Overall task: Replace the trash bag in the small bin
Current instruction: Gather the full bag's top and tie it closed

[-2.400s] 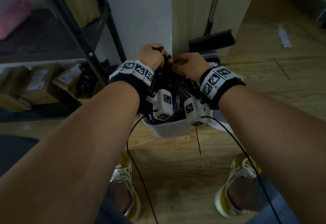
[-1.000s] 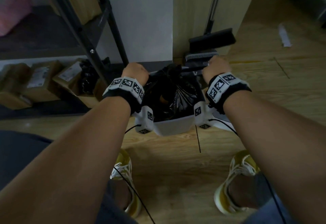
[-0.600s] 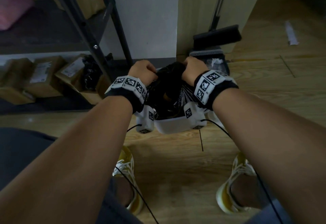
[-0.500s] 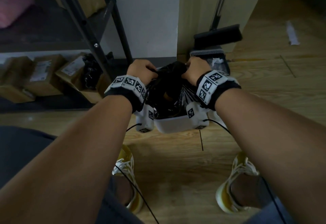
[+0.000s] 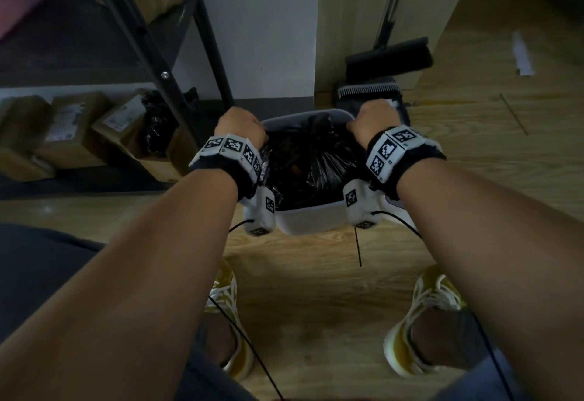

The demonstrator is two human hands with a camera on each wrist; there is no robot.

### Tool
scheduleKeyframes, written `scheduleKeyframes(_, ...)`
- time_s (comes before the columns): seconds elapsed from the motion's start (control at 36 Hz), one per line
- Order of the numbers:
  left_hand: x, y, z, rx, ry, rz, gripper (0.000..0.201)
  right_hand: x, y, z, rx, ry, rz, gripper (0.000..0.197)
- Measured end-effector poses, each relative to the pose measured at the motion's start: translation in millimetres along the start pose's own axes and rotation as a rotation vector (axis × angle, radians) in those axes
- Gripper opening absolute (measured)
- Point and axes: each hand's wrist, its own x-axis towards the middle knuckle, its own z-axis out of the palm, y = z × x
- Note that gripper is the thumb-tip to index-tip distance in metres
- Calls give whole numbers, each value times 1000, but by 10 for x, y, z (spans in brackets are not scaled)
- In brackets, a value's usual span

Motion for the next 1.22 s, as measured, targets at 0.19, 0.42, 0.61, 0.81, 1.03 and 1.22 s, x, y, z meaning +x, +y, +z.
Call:
scheduleKeyframes(0.19, 109, -120, 76, 107, -37, -110, 25, 55, 141, 124, -36, -24, 62, 35)
scheduleKeyframes(0.42, 180, -292, 231, 229, 18, -121, 30, 91, 231, 215, -88, -43, 107, 31)
scheduleKeyframes(0.61, 185, -282, 240, 271, 21, -151, 25, 70, 293, 260, -100, -61, 105, 30)
scheduleKeyframes(0.81, 122, -178, 208, 423, 16, 76, 31, 83, 272, 205, -119, -157, 71, 30)
scheduleKeyframes(1.03, 41, -85, 265, 454, -148, 295, 48, -5, 130, 285, 34, -146, -68, 38)
scheduleKeyframes(1.22, 5, -87, 293, 694, -127, 403, 31, -91, 36, 297, 122, -205, -57, 32)
